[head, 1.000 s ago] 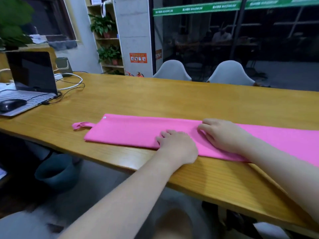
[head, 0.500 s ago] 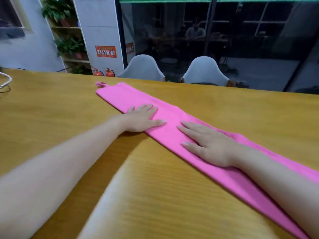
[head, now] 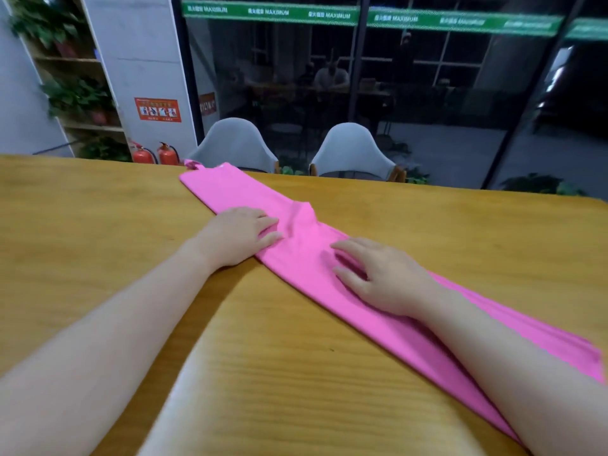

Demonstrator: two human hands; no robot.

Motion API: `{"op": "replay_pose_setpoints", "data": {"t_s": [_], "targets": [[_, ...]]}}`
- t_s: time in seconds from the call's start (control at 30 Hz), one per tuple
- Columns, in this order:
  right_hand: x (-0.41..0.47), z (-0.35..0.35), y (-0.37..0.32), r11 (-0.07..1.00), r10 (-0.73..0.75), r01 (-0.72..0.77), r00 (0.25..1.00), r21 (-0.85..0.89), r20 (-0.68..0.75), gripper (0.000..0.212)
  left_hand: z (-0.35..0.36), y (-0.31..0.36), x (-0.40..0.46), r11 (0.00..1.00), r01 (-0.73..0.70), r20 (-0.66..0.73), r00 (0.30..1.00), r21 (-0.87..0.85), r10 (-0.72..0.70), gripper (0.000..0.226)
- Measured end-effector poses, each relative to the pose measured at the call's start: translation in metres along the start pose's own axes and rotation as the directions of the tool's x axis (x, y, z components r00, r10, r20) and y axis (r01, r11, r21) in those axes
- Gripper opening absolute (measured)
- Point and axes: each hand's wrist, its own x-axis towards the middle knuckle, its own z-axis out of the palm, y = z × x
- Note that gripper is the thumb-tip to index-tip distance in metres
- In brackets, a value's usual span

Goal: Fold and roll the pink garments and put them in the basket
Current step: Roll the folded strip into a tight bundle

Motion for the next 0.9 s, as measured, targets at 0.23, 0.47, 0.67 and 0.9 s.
{"op": "replay_pose_setpoints", "data": {"t_s": [0.23, 0.47, 0.67, 0.9], "targets": [[-0.099, -0.015, 0.024, 0.993, 0.118, -0.121, 0.986, 0.016, 0.121, 0.056, -0.005, 0.058, -0.041, 0.999, 0.018, -0.175, 0.984, 0.039, -0.011, 0.036], [-0.136, 0.0, -0.035, 0.965, 0.262, -0.261, 0.963, -0.013, 0.069, 0.06, -0.006, 0.127, -0.095, 0.96, 0.153, 0.052, 0.988, -0.235, -0.145, 0.077], [-0.168, 0.003, -0.121, 0.956, 0.294, -0.286, 0.943, -0.069, 0.155, 0.074, -0.027, 0.148, -0.13, 0.886, 0.376, 0.069, 0.926, -0.272, -0.372, 0.077], [-0.145, -0.016, -0.107, 0.968, 0.135, -0.08, 0.964, -0.236, 0.228, 0.089, -0.014, 0.125, -0.092, 0.907, 0.39, 0.183, 0.915, -0.161, -0.36, 0.09]]}}
